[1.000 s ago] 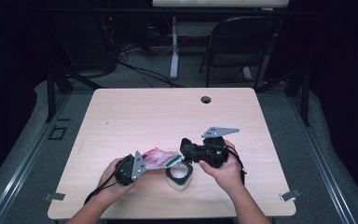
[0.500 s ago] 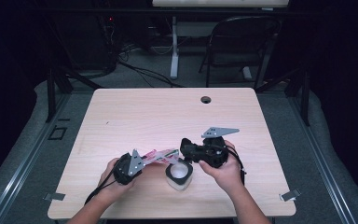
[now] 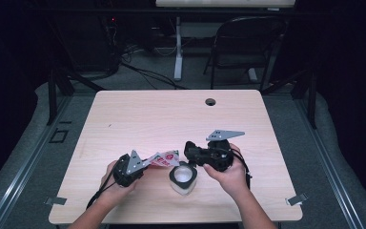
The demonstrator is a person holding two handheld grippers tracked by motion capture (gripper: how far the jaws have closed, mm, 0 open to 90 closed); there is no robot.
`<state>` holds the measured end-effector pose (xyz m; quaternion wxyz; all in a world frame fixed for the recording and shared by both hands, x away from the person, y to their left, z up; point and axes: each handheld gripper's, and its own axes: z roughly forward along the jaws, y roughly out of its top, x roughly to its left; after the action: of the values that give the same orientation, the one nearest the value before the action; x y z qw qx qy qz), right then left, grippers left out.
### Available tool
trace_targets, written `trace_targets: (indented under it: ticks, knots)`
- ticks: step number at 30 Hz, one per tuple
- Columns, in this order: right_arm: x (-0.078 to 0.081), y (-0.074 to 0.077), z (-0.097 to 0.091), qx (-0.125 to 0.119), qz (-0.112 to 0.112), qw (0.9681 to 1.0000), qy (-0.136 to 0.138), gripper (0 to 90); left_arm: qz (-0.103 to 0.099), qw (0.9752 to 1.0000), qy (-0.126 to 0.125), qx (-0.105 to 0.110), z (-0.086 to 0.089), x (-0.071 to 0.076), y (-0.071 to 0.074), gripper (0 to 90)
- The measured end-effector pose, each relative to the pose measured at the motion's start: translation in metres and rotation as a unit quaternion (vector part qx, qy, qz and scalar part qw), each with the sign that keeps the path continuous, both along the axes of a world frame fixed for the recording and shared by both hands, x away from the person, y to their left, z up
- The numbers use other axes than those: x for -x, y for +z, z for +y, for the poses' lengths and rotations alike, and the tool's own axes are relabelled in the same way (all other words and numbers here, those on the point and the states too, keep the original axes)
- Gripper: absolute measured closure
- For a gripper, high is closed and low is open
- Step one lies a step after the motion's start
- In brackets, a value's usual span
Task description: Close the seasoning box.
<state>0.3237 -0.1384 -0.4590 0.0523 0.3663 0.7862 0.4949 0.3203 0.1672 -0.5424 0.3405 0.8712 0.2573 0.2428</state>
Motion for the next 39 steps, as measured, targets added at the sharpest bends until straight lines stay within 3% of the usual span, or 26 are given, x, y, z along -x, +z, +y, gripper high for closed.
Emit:
trace_targets:
  ticks: [4,12,25,32,39]
  knots:
    - [0.000,0.000,0.001,0.000,0.001,1.0000,0.000,75.6,0.006,1.0000,0.003,0.006,0.002,-0.001,0.000,82.8]
    - [0.000,0.000,0.000,0.002,0.001,1.0000,0.001,75.6,0.034,0.9985,0.018,0.039,0.009,-0.006,-0.001,82.8]
    - [0.000,0.000,0.001,0.001,0.000,1.0000,0.003,75.4,0.069,0.9932,0.041,0.084,0.022,-0.012,-0.005,82.9]
    - [0.000,-0.001,0.001,0.000,0.001,1.0000,0.002,75.3,0.096,0.9861,0.056,0.123,0.029,-0.016,-0.007,82.7]
    - [0.000,0.000,0.001,0.000,0.001,1.0000,0.003,75.1,0.114,0.9800,0.073,0.146,0.036,-0.019,-0.009,81.5]
